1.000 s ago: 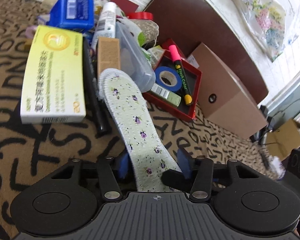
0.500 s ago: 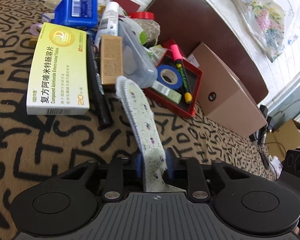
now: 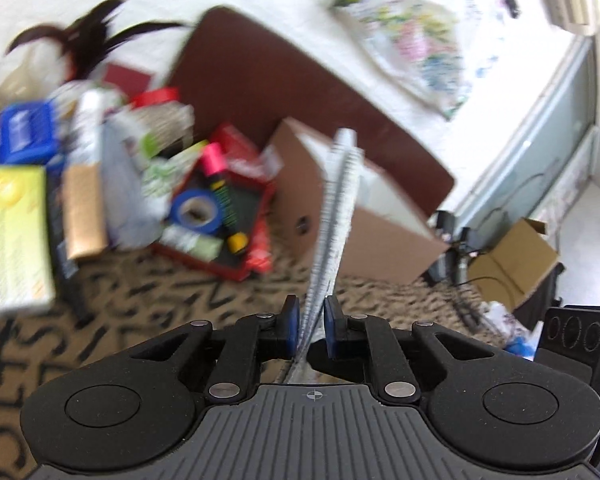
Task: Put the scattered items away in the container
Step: 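Lift the floral insole with the left gripper and carry it to the box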
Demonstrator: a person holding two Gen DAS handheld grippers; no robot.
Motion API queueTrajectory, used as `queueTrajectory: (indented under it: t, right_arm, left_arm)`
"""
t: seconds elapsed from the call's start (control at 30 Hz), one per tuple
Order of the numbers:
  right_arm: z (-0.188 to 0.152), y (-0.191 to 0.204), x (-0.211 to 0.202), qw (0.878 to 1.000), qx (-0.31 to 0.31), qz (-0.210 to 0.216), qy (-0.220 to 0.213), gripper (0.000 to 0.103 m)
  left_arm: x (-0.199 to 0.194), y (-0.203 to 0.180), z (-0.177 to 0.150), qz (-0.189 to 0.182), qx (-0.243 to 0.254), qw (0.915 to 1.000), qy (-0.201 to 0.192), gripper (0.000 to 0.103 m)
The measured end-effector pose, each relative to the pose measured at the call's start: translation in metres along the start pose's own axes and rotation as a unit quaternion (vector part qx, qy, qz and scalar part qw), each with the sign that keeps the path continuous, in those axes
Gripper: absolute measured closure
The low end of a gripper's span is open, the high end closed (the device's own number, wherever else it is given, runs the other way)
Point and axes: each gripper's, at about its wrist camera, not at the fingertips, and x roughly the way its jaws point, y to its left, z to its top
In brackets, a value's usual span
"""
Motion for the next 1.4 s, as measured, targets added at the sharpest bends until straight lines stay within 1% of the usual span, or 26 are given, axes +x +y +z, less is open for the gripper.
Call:
queueTrajectory:
  t: [0.03,0.07,0.1,0.17,0.23,0.27,0.33,0.47,0.57,0.63,0.77,0.87,1.03,1.1,1.2,1.27,1.33,1.37,1.4]
  right_arm:
    - [0.005,-0.002,-0.006,1.0,-0.003,-0.002,-0.01,0.078]
    - [0.009,-0.004,-0.011,1.0,-0.003,0.008,-0.018,0.09]
    - [0.015,-0.007,-0.015,1.0,0.001,0.017,-0.025,0.098]
    - [0.024,-0.007,-0.022,0.999,-0.011,0.0,-0.039,0.098]
    - [0.032,-0.01,-0.026,0.998,-0.032,-0.02,-0.053,0.098]
    - [0.034,-0.013,-0.028,0.998,-0.029,-0.023,-0.056,0.098]
    - [0.036,-0.022,-0.031,0.998,-0.016,-0.022,-0.059,0.098]
    - [0.036,-0.033,-0.035,0.997,-0.013,-0.026,-0.067,0.098]
    - [0.039,-0.038,-0.039,0.996,-0.012,-0.032,-0.081,0.098]
    - [0.045,-0.043,-0.045,0.995,-0.012,-0.037,-0.093,0.098]
    - [0.067,-0.055,-0.06,0.989,-0.03,-0.066,-0.127,0.098]
    - [0.092,-0.063,-0.071,0.982,-0.053,-0.096,-0.155,0.098]
    - [0.136,-0.085,-0.081,0.97,-0.078,-0.13,-0.189,0.098]
    - [0.152,-0.095,-0.082,0.967,-0.087,-0.143,-0.192,0.098]
    - [0.172,-0.115,-0.074,0.965,-0.091,-0.161,-0.185,0.098]
    - [0.181,-0.133,-0.062,0.965,-0.09,-0.171,-0.175,0.098]
    - [0.182,-0.149,-0.048,0.967,-0.086,-0.178,-0.161,0.098]
    - [0.183,-0.159,-0.039,0.968,-0.081,-0.179,-0.154,0.098]
    - [0.181,-0.167,-0.033,0.97,-0.075,-0.18,-0.147,0.098]
  left_arm:
    - [0.005,-0.008,0.004,-0.003,0.009,1.0,-0.001,0.088]
    - [0.01,-0.017,0.008,-0.001,0.022,0.9997,-0.003,0.091]
    - [0.015,-0.026,0.011,0.003,0.036,0.9993,-0.007,0.091]
    - [0.025,-0.039,0.017,0.004,0.055,0.9984,-0.011,0.091]
    - [0.033,-0.045,0.021,-0.003,0.059,0.9982,-0.007,0.091]
    - [0.036,-0.047,0.022,-0.007,0.058,0.9983,-0.004,0.091]
    - [0.042,-0.049,0.023,-0.012,0.062,0.998,0.001,0.091]
    - [0.051,-0.06,0.027,-0.012,0.079,0.9968,0.005,0.091]
    - [0.06,-0.072,0.037,-0.022,0.084,0.9962,0.004,0.091]
    - [0.068,-0.084,0.047,-0.028,0.098,0.9948,0.0,0.091]
    - [0.088,-0.116,0.071,-0.047,0.134,0.9896,-0.023,0.091]
    - [0.105,-0.138,0.094,-0.062,0.152,0.9856,-0.039,0.091]
    - [0.138,-0.169,0.126,-0.069,0.191,0.977,-0.065,0.09]
    - [0.155,-0.173,0.137,-0.073,0.194,0.9762,-0.065,0.089]
    - [0.186,-0.168,0.149,-0.074,0.178,0.9798,-0.053,0.089]
    - [0.21,-0.162,0.153,-0.068,0.169,0.9824,-0.039,0.089]
    - [0.234,-0.156,0.153,-0.056,0.166,0.9842,-0.026,0.088]
    - [0.246,-0.152,0.153,-0.047,0.167,0.9847,-0.02,0.073]
    - [0.257,-0.148,0.152,-0.037,0.165,0.9854,-0.015,0.055]
